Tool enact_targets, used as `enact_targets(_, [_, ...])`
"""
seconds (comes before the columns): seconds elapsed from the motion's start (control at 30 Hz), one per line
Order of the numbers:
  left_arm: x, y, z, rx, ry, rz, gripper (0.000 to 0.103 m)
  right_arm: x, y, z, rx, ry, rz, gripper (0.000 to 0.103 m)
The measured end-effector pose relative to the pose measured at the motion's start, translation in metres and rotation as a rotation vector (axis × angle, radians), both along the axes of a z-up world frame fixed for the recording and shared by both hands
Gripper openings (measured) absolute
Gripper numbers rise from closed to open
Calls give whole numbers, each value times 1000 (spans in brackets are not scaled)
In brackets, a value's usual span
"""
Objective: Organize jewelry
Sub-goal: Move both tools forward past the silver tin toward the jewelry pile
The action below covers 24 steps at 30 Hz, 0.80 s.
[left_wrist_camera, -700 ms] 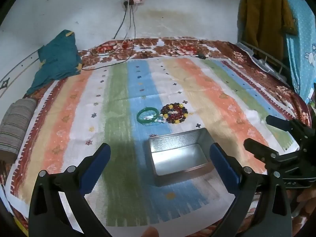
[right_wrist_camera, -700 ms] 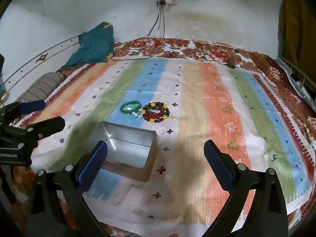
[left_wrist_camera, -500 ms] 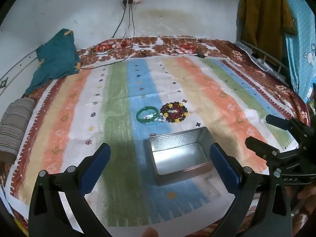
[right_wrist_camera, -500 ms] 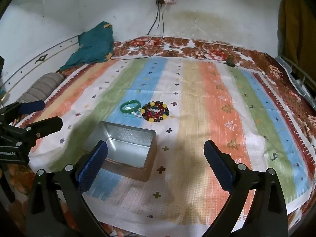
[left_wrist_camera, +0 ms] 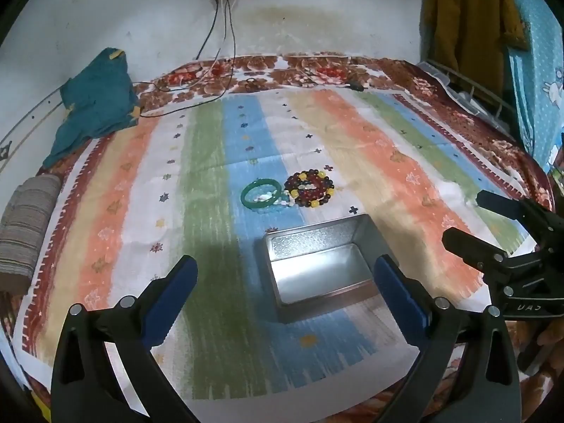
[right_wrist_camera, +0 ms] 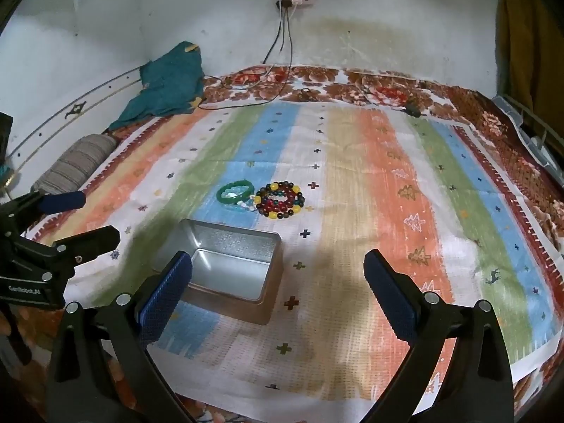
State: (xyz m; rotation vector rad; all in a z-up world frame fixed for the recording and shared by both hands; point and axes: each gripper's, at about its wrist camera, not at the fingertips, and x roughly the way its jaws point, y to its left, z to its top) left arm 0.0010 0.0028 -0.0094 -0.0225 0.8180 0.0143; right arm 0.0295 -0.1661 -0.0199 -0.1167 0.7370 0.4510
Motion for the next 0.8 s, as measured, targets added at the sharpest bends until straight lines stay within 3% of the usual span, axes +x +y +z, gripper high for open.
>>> enact_targets(0.43, [2, 4, 2, 26, 14, 46, 97, 6, -6, -4, 6, 22, -14, 99])
enact_targets(0.8, [5, 10, 2, -8, 18, 54, 97, 7, -5, -8, -3, 40, -21, 99])
